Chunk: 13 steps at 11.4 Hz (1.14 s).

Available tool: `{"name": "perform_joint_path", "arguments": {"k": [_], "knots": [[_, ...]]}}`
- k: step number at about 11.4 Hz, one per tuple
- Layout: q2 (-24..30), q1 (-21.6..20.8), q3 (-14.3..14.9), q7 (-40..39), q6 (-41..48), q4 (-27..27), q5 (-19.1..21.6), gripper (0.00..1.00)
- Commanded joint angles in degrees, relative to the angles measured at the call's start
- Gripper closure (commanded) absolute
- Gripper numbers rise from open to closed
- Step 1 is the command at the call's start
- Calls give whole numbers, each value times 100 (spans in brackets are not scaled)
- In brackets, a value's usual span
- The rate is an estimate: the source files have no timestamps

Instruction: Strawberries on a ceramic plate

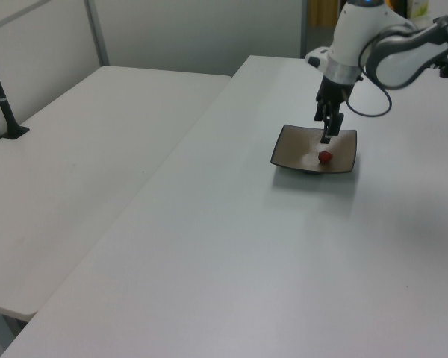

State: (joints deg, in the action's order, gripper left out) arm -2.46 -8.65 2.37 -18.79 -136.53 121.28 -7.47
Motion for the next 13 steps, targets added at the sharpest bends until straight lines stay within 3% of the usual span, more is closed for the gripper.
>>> {"name": "perform_joint_path", "arguments": {"k": [1, 3, 6, 8, 13], "knots": [[70, -67, -52, 463, 1772, -1208, 254, 0], [79, -58, -43, 665, 2969, -2070, 683, 0], [254, -49, 18, 1350, 3974, -2608, 879, 0], [264, -49, 45, 1632, 4099, -2750, 984, 0], [290, -49, 133, 1466, 3651, -2724, 1274, 0]]}}
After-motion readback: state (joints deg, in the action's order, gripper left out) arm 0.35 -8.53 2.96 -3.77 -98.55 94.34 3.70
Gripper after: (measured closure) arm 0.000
